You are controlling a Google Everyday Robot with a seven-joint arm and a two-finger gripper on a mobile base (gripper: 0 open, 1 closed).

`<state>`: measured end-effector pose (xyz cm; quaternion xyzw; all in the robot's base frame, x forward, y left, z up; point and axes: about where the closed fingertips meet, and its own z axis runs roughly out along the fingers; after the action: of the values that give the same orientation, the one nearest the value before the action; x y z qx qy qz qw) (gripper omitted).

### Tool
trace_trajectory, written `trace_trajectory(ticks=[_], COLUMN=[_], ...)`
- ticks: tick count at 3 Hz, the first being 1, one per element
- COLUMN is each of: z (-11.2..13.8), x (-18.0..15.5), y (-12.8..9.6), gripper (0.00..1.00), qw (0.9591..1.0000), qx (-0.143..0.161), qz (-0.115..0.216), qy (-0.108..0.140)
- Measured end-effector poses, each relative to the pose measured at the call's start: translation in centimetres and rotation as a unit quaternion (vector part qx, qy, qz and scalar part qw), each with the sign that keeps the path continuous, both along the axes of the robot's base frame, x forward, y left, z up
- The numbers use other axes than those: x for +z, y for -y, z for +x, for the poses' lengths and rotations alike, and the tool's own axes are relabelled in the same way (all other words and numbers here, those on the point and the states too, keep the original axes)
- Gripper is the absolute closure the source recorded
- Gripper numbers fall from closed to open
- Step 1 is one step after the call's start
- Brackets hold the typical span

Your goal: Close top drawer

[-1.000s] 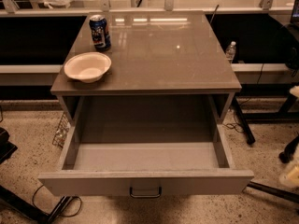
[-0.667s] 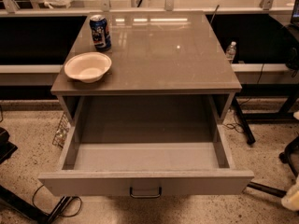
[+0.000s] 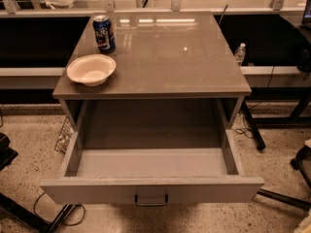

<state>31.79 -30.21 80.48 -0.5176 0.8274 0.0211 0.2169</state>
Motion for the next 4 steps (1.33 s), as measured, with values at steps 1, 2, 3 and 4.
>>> trace_trajectory(ticks=[1, 2, 3, 4], z=[-0.8, -2.8, -4.1, -3.2], x=[-2.7, -8.5, -13.5, -15.7], y=[-0.9, -2.4, -4.0, -6.3], gripper=[0.15, 0.39, 0.61, 0.85], qw=[0.9998, 0.9979, 0.9939, 0.9907], qx=[0.005, 0.007, 0.009, 0.037], qz=[0.015, 0.053, 0.097, 0.125], qy=[-0.013, -0.038, -0.051, -0.039])
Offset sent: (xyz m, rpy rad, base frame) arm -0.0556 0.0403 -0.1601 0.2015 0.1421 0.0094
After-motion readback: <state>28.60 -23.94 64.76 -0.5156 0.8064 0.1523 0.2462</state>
